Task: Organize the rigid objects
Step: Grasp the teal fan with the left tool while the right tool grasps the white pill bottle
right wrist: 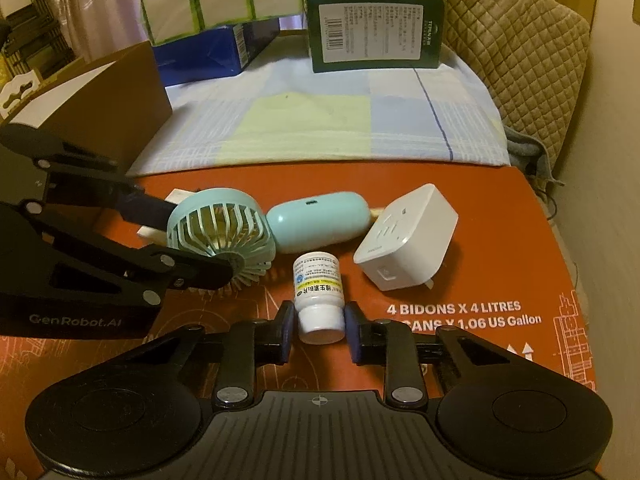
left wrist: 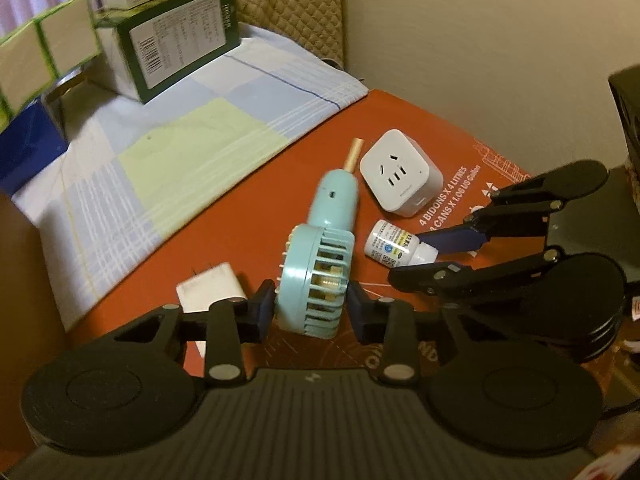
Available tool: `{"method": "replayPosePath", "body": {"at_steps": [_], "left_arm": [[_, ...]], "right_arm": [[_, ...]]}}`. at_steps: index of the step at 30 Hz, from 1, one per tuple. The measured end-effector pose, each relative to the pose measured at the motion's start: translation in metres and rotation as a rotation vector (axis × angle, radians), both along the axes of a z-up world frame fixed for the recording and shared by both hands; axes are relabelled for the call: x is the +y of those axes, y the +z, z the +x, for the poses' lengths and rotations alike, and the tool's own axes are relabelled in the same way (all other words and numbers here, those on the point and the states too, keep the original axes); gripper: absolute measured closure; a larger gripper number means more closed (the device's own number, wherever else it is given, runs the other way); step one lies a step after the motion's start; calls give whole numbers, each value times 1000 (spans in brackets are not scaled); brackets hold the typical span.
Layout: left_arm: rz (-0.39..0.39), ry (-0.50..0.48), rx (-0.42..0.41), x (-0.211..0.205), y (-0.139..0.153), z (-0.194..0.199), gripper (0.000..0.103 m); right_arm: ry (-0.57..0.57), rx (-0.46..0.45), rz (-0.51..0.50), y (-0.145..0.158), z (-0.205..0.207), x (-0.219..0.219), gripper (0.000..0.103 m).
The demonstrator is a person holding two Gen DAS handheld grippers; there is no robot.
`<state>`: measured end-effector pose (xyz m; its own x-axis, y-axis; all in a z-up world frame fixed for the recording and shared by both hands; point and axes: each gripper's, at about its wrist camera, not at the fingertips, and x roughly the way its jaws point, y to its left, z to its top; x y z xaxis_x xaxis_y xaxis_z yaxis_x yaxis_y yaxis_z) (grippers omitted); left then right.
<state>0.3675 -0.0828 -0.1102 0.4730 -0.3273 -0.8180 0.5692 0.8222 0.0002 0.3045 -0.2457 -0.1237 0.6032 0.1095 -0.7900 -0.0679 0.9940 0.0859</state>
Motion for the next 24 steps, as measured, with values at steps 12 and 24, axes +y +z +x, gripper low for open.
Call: {"method": "replayPosePath", "body": {"at_steps": [12, 24], "left_arm": [[-21, 86, 30, 21, 3, -43, 74], [-12, 146, 38, 52, 5, -102, 74]], "right_arm": [[17, 7, 16, 2, -34, 8, 79], [54, 14, 19, 5, -79, 20, 79]]}}
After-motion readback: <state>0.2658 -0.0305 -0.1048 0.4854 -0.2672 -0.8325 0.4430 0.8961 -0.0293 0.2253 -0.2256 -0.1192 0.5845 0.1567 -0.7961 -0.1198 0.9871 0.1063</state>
